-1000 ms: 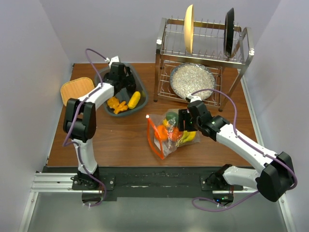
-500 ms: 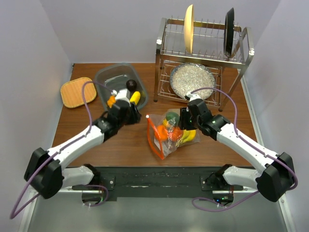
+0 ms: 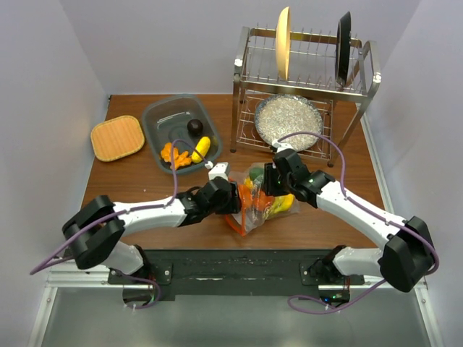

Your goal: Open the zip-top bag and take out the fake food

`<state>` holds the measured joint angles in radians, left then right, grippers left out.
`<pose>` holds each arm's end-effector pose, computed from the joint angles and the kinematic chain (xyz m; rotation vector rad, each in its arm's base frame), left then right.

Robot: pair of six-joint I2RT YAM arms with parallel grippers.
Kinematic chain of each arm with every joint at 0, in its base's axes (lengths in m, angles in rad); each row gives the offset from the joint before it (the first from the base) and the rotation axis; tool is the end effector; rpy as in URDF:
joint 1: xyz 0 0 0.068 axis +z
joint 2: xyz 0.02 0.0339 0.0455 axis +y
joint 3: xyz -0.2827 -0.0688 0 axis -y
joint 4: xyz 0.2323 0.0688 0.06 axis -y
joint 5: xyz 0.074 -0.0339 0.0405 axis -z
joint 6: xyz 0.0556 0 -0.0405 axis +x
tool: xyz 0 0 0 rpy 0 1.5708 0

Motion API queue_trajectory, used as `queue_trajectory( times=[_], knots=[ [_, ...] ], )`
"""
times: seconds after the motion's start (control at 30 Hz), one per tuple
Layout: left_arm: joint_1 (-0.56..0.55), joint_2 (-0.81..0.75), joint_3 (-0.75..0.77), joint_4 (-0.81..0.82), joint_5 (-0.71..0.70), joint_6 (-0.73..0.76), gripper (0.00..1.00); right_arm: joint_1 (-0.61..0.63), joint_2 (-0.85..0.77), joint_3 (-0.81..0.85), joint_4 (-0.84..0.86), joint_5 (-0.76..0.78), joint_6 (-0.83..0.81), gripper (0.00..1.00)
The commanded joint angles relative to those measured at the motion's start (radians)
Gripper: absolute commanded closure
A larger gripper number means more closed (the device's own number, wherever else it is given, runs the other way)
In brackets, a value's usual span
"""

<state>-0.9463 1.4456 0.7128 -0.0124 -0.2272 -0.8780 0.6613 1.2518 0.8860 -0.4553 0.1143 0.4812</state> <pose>0.1807 -0.2293 0.1963 -0.0377 2.3876 -0.6595 0.2073 0.1533 0.2603 -0.1635 2.4176 0.3988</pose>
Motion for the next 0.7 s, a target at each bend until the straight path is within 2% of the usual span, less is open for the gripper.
queue_trajectory(
  times=[0.0, 0.43, 0.57, 0.67],
  knots=[
    [-0.011, 0.044, 0.079, 0.103, -0.112, -0.013, 0.35, 0.004, 0.017, -0.002, 0.029, 0.035, -0.006, 0.64],
    [-0.022, 0.222, 0.169, 0.080, -0.241, 0.010, 0.20, 0.003, 0.077, -0.019, 0.032, 0.021, -0.035, 0.65],
    [-0.022, 0.240, 0.171, 0.104, -0.268, 0.014, 0.20, 0.004, 0.086, -0.019, 0.032, 0.015, -0.038, 0.65],
    [-0.022, 0.230, 0.151, 0.178, -0.288, 0.045, 0.26, 0.004, 0.086, -0.021, 0.029, 0.019, -0.041, 0.65]
  ],
)
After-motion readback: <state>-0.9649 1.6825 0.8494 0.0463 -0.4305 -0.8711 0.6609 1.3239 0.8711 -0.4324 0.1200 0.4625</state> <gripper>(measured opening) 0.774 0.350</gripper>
